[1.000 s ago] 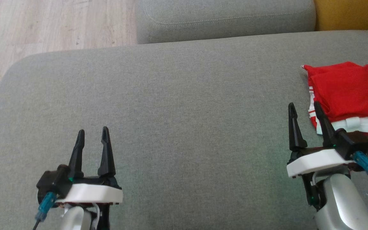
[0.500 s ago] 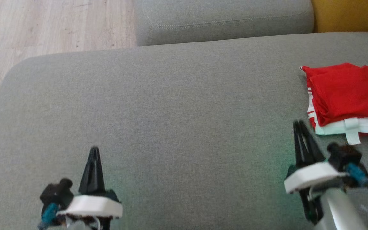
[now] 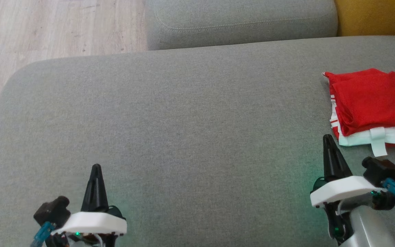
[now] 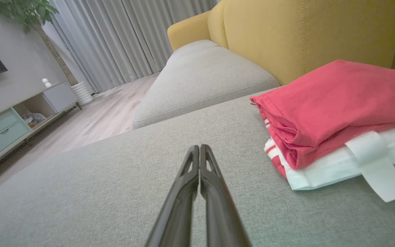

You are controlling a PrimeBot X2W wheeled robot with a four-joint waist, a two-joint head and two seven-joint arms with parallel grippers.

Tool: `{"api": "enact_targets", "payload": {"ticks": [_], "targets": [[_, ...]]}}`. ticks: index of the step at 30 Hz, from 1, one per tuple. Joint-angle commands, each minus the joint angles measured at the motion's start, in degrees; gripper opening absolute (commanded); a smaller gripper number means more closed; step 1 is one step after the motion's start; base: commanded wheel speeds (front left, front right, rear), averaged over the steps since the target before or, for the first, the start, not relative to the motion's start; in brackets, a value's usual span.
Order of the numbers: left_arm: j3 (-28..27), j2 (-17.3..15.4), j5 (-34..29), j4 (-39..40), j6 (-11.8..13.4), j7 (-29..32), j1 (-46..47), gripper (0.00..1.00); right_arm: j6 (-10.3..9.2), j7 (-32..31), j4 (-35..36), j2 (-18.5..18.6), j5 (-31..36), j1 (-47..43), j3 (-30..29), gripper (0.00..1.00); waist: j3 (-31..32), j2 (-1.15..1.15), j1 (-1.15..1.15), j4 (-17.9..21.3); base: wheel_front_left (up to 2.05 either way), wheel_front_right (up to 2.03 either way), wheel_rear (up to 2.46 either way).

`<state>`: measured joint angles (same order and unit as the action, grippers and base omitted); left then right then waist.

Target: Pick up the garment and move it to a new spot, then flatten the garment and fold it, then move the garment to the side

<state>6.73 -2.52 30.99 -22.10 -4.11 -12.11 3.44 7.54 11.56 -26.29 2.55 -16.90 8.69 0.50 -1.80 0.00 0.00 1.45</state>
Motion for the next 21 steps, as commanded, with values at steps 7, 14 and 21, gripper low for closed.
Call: {"api": "enact_targets", "payload": {"ticks": [7, 14, 21], "targets": [[-1.9, -0.1, 4.5, 2.3, -0.5, 1.2, 2.5, 0.0, -0.01, -1.1, 3.0, 0.1, -5.7, 1.9, -0.7, 0.0, 0.1, 0.0, 0.0, -0.1, 0.0, 0.0, 0.0], [-2.7, -0.1, 8.4, 2.7, -0.7, 2.4, 2.5, 0.0, -0.01, -2.3, 3.6, 0.1, -10.4, 1.5, -1.1, 0.0, 0.2, 0.0, 0.0, -0.2, 0.0, 0.0, 0.0], [-3.4, -0.1, 12.2, 3.1, -0.9, 3.6, 2.5, 0.0, -0.02, -3.4, 4.3, 0.1, -15.2, 1.2, -1.5, 0.0, 0.3, 0.0, 0.0, -0.3, 0.0, 0.0, 0.0]]}}
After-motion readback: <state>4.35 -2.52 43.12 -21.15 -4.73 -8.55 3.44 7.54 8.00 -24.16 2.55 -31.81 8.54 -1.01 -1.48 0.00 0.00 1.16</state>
